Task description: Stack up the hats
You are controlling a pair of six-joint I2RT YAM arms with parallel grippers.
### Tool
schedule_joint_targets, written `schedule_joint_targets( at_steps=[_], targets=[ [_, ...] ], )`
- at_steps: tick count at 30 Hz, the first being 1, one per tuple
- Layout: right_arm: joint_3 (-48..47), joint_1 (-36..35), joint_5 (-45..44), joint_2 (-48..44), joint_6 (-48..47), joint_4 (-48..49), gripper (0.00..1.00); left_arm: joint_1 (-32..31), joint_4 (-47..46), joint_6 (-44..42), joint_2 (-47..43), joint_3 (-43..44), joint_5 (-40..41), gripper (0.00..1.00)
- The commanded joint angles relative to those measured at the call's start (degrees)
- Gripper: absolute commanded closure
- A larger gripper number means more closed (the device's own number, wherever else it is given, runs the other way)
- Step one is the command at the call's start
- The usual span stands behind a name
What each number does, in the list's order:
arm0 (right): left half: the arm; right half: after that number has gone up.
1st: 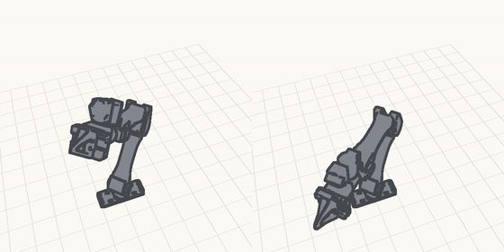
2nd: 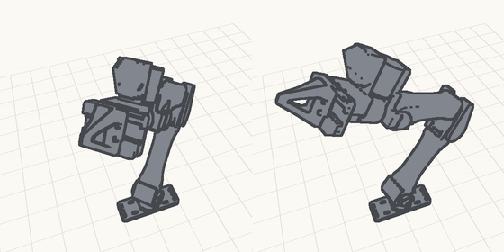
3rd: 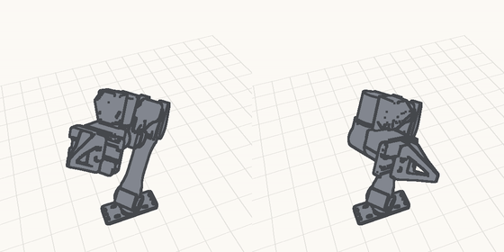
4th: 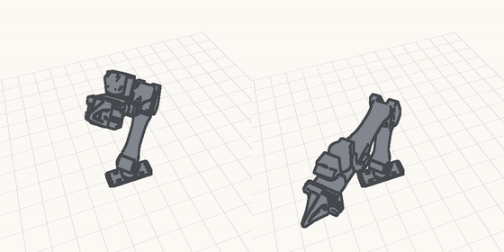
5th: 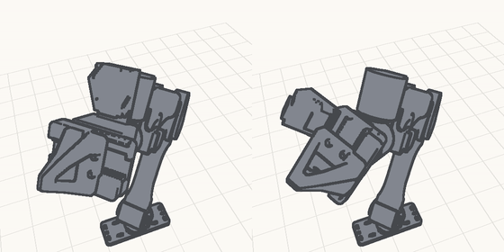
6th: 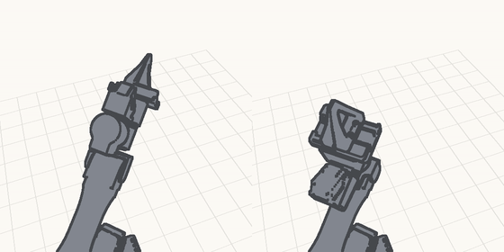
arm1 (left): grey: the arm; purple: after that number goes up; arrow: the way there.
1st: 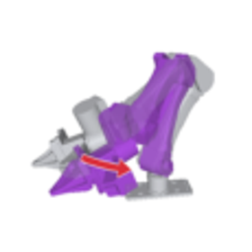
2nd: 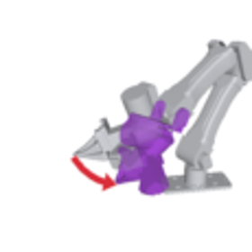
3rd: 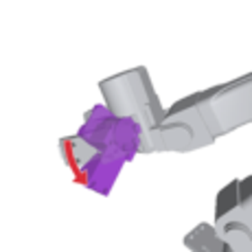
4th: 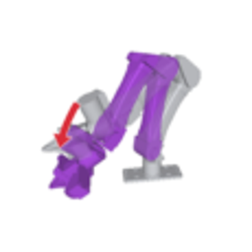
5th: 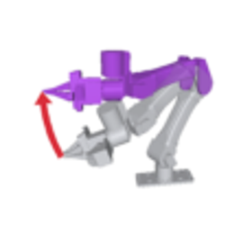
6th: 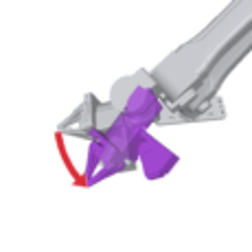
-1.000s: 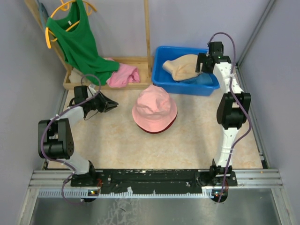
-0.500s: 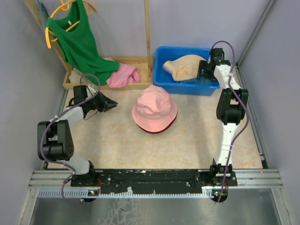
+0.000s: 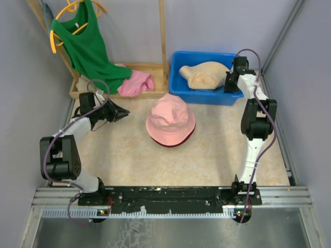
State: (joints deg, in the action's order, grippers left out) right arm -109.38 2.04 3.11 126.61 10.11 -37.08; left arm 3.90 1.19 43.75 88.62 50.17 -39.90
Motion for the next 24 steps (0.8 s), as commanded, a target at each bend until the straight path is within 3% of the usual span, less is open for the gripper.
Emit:
schedule_joint_targets(
  at_steps=[1, 14, 24],
  targets=[
    [-0.2, 0.2, 1.0, -11.8, 1.6, 3.1, 1.00, 0.2, 1.2, 0.2, -2.8, 4.0, -2.4, 0.72],
    [-2.0, 0.2, 5.2, -24.4, 6.0, 2.8, 1.00, -2.4, 3.0, 3.1, -9.6, 13.5, -7.2, 0.63],
    [-9.4, 0.2, 13.4, -27.3, 14.2, 5.3, 1.00, -11.0, 0.6, 4.0, -10.0, 23.2, -8.7, 0.54]
  ],
)
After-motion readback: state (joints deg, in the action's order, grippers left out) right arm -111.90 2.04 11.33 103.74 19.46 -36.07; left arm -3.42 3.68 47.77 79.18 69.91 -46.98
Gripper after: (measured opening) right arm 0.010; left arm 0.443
